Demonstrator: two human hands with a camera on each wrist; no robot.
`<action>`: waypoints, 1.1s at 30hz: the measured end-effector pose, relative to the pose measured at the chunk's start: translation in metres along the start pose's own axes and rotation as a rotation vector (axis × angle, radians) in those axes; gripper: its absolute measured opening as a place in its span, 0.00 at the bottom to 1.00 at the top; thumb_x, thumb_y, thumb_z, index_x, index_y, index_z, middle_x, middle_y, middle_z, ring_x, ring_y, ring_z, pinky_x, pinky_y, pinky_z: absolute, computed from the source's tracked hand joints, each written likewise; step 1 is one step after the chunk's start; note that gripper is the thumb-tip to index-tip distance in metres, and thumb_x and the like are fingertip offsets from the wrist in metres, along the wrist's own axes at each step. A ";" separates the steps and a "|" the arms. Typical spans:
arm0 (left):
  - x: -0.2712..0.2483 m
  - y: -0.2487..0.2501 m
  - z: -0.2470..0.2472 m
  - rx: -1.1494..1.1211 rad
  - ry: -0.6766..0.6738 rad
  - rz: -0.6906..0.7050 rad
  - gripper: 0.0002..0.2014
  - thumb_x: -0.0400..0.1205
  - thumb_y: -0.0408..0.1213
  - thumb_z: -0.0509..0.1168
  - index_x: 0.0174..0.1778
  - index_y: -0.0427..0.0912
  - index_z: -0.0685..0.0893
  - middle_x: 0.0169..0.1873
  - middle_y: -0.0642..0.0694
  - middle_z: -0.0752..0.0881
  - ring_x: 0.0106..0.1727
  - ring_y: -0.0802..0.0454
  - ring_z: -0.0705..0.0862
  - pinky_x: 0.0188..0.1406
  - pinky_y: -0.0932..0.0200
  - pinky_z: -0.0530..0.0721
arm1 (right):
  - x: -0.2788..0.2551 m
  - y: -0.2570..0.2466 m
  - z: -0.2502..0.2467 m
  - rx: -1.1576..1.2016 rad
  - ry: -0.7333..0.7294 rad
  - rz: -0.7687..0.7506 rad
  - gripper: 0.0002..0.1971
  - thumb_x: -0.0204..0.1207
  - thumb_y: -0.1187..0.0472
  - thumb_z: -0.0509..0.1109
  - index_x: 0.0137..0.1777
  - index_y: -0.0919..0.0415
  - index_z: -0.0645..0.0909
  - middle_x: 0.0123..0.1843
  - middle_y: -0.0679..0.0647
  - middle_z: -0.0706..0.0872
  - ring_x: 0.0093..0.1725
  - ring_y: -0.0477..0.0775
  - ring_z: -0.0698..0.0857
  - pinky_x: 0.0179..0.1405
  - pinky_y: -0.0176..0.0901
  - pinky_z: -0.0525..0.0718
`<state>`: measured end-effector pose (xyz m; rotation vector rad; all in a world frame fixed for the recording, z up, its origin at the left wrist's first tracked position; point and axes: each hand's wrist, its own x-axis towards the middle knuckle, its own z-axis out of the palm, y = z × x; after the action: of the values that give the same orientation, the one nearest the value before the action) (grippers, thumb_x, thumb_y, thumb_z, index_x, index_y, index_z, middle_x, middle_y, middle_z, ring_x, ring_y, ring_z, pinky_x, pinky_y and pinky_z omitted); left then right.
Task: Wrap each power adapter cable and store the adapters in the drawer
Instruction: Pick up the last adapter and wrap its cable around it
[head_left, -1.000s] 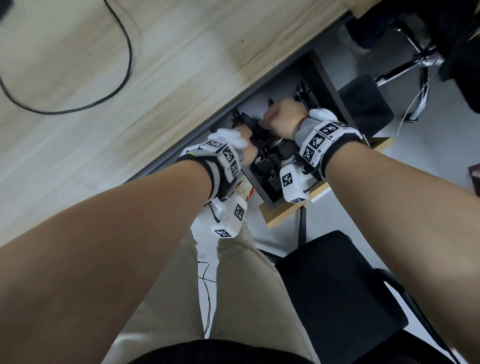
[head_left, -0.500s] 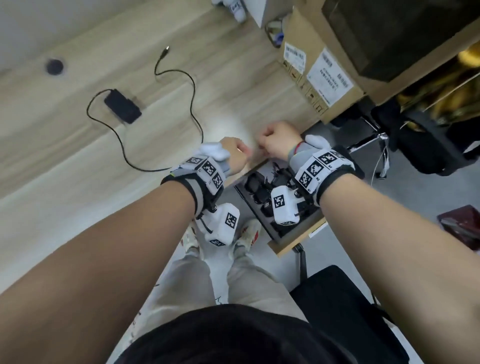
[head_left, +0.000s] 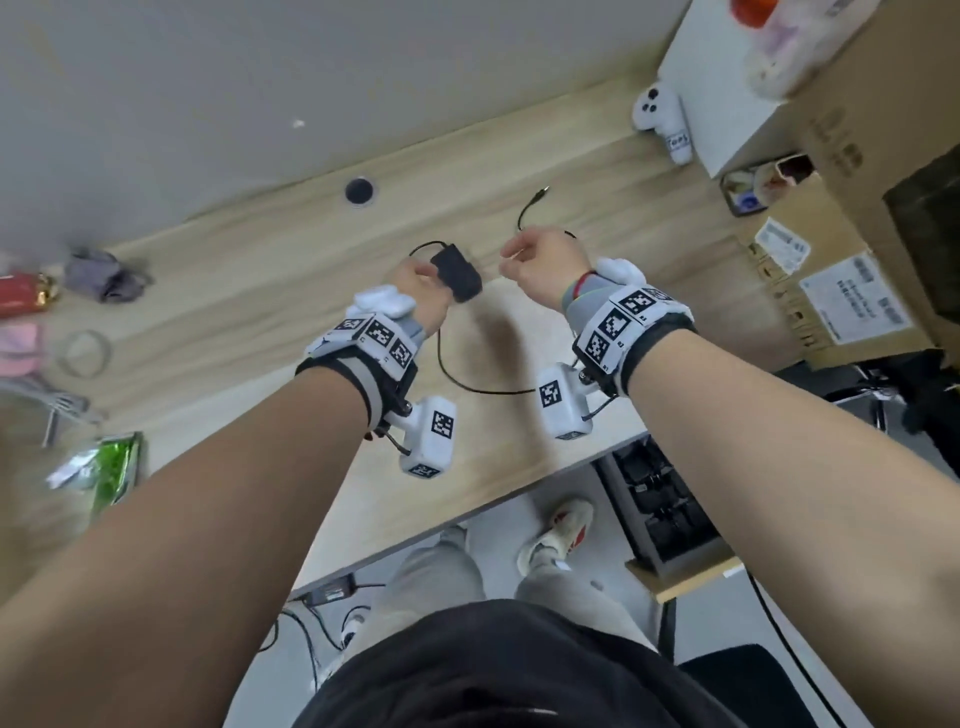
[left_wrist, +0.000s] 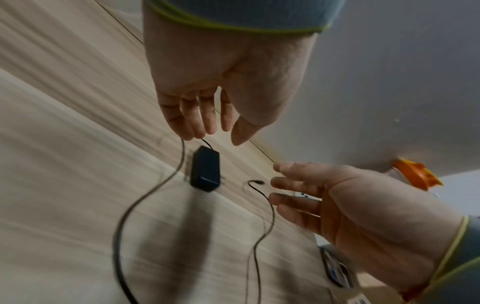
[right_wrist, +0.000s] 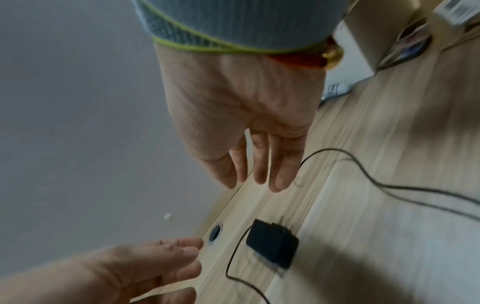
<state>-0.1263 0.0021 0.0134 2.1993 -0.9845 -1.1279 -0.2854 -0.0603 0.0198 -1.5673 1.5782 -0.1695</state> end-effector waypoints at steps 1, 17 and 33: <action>0.009 -0.009 -0.010 -0.002 0.013 -0.024 0.17 0.78 0.34 0.69 0.64 0.41 0.82 0.47 0.43 0.85 0.42 0.47 0.82 0.40 0.60 0.81 | 0.009 -0.009 0.011 -0.032 -0.004 0.004 0.08 0.76 0.57 0.69 0.54 0.49 0.84 0.51 0.50 0.87 0.54 0.55 0.86 0.52 0.40 0.81; 0.057 -0.070 -0.050 -0.017 -0.108 -0.151 0.20 0.80 0.40 0.70 0.69 0.46 0.80 0.58 0.48 0.83 0.50 0.50 0.83 0.53 0.57 0.83 | 0.072 -0.023 0.099 -0.525 -0.167 0.198 0.31 0.65 0.48 0.72 0.68 0.57 0.71 0.65 0.56 0.76 0.58 0.65 0.83 0.59 0.58 0.84; 0.026 -0.017 -0.048 0.062 -0.130 0.104 0.23 0.77 0.45 0.75 0.67 0.49 0.81 0.56 0.52 0.82 0.52 0.54 0.82 0.48 0.60 0.77 | 0.016 -0.018 0.038 -0.082 -0.178 -0.075 0.14 0.68 0.48 0.80 0.47 0.53 0.84 0.46 0.53 0.89 0.44 0.53 0.84 0.47 0.47 0.83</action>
<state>-0.0697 -0.0029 0.0155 2.1180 -1.1891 -1.2192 -0.2449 -0.0598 0.0011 -1.6583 1.4052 -0.0053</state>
